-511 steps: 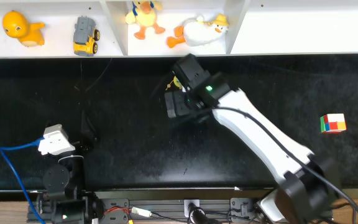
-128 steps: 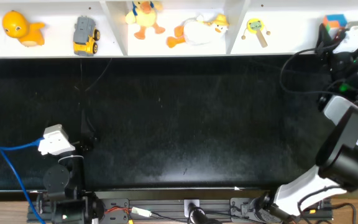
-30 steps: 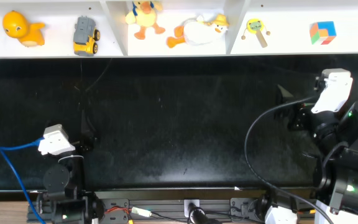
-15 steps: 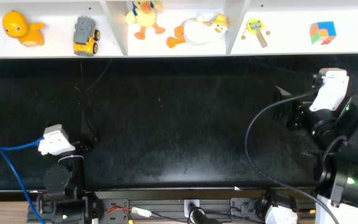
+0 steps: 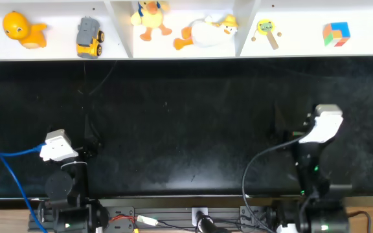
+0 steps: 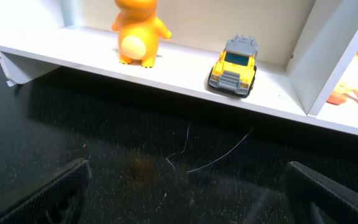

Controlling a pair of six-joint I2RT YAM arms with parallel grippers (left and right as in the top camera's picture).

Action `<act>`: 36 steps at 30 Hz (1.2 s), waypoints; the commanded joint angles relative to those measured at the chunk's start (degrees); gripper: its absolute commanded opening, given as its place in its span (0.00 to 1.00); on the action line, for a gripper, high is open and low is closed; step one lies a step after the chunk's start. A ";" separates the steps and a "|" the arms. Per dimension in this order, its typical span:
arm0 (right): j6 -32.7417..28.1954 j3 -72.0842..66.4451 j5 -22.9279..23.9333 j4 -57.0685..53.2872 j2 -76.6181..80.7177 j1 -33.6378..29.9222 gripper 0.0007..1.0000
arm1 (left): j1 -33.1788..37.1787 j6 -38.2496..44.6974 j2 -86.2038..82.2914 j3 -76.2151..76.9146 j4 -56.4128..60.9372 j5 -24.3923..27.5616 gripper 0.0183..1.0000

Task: Store Toys

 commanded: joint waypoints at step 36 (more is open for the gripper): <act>4.85 -28.87 -0.98 19.78 -20.31 3.56 1.00 | -0.39 1.05 -0.68 -0.39 0.26 0.57 1.00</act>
